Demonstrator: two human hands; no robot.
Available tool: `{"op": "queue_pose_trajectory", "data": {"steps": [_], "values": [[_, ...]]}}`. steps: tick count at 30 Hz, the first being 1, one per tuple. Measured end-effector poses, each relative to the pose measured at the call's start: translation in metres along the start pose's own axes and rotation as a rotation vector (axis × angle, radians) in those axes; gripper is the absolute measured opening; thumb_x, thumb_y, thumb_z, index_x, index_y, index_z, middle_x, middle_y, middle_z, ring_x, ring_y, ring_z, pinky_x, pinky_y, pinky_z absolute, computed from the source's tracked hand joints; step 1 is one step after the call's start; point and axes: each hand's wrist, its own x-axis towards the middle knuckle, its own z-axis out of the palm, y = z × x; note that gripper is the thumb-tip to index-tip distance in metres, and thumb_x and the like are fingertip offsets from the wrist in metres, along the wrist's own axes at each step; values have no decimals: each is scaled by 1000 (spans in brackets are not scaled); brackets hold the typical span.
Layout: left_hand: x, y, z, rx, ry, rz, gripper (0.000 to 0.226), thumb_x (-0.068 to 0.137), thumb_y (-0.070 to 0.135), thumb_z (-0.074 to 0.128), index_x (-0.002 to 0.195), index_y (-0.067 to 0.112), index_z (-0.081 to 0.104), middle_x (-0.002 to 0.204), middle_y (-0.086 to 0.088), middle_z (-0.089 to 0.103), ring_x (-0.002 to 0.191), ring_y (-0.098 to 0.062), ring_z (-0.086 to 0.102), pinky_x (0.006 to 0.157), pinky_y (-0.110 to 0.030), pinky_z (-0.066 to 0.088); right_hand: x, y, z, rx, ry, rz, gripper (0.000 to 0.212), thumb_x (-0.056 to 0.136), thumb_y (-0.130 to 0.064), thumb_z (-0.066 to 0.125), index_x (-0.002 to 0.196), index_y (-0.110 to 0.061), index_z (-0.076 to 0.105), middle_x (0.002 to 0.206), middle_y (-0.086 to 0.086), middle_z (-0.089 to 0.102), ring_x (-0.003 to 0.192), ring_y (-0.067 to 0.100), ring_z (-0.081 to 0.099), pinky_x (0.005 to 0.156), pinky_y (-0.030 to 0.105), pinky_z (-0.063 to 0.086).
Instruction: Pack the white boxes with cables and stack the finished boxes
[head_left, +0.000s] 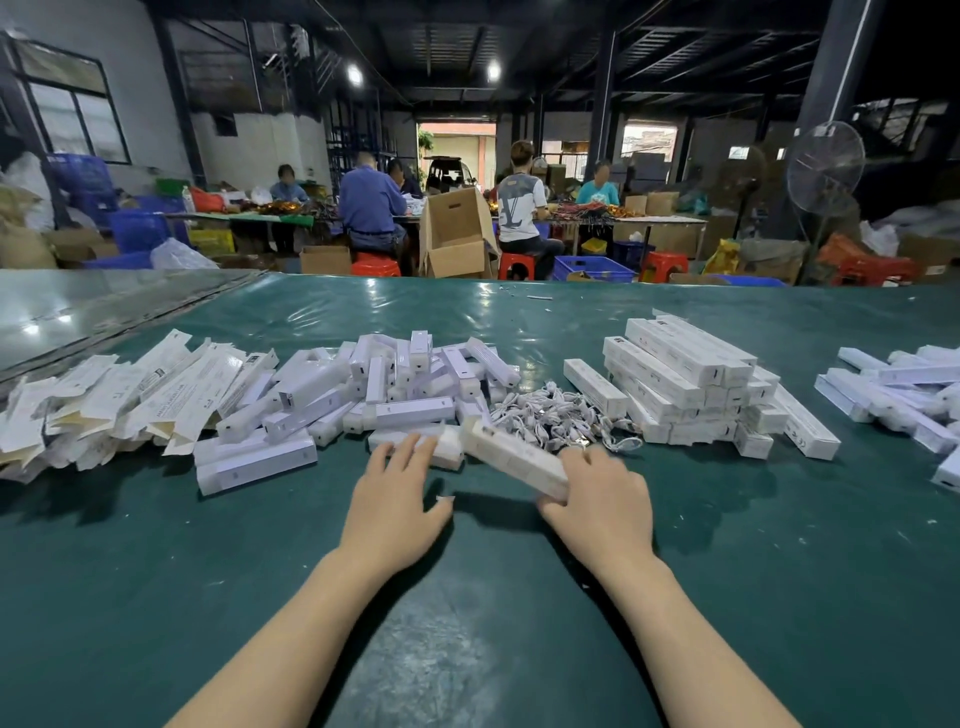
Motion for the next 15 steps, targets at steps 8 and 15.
{"op": "queue_pose_trajectory", "data": {"steps": [8, 15], "values": [[25, -20, 5, 204, -82, -43, 55, 98, 28, 29, 148, 28, 6, 156, 5, 7, 142, -27, 3, 114, -48, 11, 2, -5, 1, -5, -139, -176, 41, 90, -58, 35, 104, -25, 53, 105, -3, 59, 102, 23, 52, 80, 35, 34], [33, -24, 7, 285, 124, -61, 36, 94, 39, 40, 125, 23, 48, 128, 2, 48, 117, -25, 37, 96, -34, 26, 3, -4, 3, 37, -134, -177, 37, 93, -51, 36, 111, -24, 52, 109, -3, 55, 104, 21, 52, 80, 34, 36]]}}
